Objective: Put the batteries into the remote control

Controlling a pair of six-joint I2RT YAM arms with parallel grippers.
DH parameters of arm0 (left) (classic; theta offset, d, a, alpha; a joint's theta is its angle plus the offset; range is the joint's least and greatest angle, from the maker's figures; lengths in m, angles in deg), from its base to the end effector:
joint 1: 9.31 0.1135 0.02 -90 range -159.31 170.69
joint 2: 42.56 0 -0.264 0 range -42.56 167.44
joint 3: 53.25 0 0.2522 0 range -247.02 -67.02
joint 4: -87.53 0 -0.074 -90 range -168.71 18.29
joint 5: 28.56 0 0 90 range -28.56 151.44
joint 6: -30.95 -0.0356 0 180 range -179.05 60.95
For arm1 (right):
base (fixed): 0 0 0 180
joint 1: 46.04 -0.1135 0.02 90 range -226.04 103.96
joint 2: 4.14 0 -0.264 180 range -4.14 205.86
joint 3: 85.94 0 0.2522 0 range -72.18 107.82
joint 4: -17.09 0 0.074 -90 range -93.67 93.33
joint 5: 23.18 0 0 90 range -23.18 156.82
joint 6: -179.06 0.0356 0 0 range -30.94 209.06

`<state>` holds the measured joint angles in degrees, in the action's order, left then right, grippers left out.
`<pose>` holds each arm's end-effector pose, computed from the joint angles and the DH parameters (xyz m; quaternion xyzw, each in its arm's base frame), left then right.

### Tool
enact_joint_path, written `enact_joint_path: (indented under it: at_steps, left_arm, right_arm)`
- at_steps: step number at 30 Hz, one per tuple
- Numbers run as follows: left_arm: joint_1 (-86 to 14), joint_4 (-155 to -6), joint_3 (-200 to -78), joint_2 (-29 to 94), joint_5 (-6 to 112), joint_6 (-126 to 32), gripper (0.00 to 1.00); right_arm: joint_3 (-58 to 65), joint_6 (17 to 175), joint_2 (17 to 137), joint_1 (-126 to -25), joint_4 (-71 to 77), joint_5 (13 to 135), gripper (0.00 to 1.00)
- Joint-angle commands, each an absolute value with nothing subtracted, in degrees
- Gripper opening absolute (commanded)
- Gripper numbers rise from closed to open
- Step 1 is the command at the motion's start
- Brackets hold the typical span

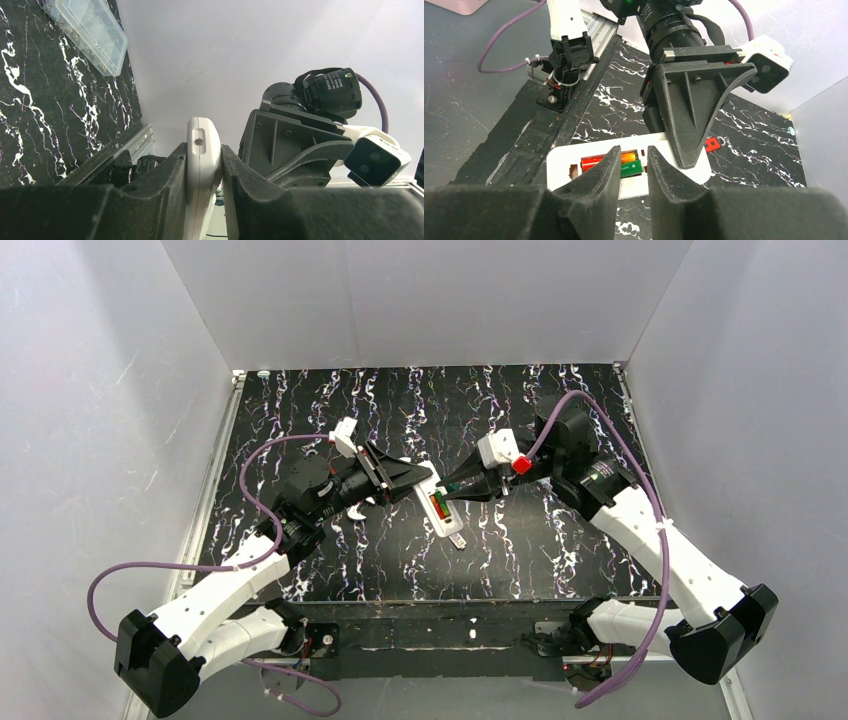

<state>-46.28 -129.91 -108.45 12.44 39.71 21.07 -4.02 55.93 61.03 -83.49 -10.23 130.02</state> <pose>0.1563 -0.1342 0.3960 -0.0020 0.4651 -0.7952 0.3890 0.1705 0.1707 0.4093 -0.6518 0.3414 0.4233 0.5286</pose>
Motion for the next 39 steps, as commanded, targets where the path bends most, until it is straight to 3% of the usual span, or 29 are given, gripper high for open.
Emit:
enact_joint_path:
  at_steps: [1, 39]
  left_arm:
    - [-46.5, -135.7, -111.2, 11.1, 37.8, 21.2, 0.00]
    - [-46.5, -135.2, -111.1, 11.2, 37.9, 21.2, 0.00]
  right_arm:
    - [-0.9, 56.4, 61.6, -83.2, -10.2, 131.2, 0.33]
    - [0.4, 53.4, 64.1, -83.3, -15.6, 131.4, 0.24]
